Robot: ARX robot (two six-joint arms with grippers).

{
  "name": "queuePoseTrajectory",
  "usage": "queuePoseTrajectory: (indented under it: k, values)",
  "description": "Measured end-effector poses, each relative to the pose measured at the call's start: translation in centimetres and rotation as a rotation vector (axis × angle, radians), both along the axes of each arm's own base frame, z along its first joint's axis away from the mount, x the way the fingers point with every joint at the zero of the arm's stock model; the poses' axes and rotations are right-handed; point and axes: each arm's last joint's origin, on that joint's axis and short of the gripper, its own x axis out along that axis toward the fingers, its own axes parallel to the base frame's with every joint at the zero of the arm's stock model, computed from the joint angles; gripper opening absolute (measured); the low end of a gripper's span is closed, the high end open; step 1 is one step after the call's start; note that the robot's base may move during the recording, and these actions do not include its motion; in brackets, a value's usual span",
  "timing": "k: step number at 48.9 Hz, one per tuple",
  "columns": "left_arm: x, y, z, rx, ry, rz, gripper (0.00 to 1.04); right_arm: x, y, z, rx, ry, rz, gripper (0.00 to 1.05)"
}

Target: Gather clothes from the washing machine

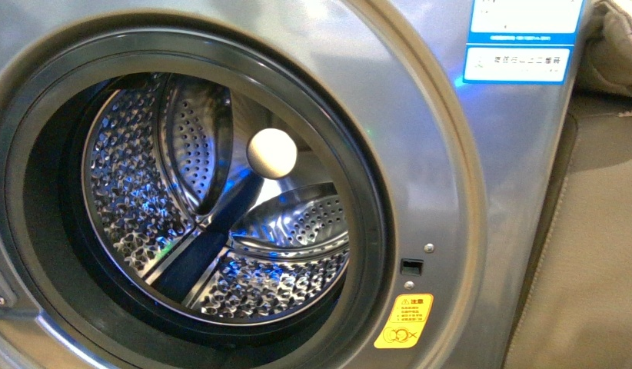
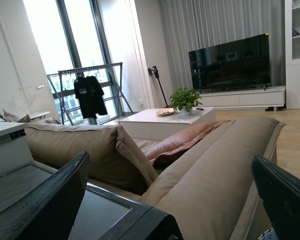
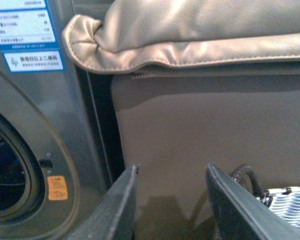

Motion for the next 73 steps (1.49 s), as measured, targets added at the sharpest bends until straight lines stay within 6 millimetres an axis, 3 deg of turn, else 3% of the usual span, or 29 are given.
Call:
queuePoseTrajectory:
  k: [11, 13, 35, 58, 64, 73]
  values:
    - [0.0, 0.0, 0.0, 0.0, 0.0, 0.0, 0.98, -0.1, 0.0, -2.5, -0.01, -0.007, 0.0, 0.03]
    - [0.0, 0.0, 0.0, 0.0, 0.0, 0.0, 0.98, -0.1, 0.0, -2.8, -0.014, -0.006, -0.001, 0.01]
    - [0.0, 0.0, 0.0, 0.0, 0.0, 0.0, 0.98, -0.1, 0.0, -5.8, -0.013, 0.0, 0.0, 0.02]
    - [0.0, 0.0, 0.0, -0.001, -0.001, 0.0, 0.98, -0.1, 0.0, -7.6, -0.013, -0.01, -0.001, 0.02]
    - [-0.5, -0.2, 0.2, -0.114, 0.01, 0.145, 0.98, -0.1, 0.0, -8.2, -0.013, -0.003, -0.002, 0.02]
    - [-1.7, 0.7, -0.8, -0.126, 0.03, 0.184, 0.98, -0.1, 0.0, -8.1, -0.013, -0.004, -0.002, 0.02]
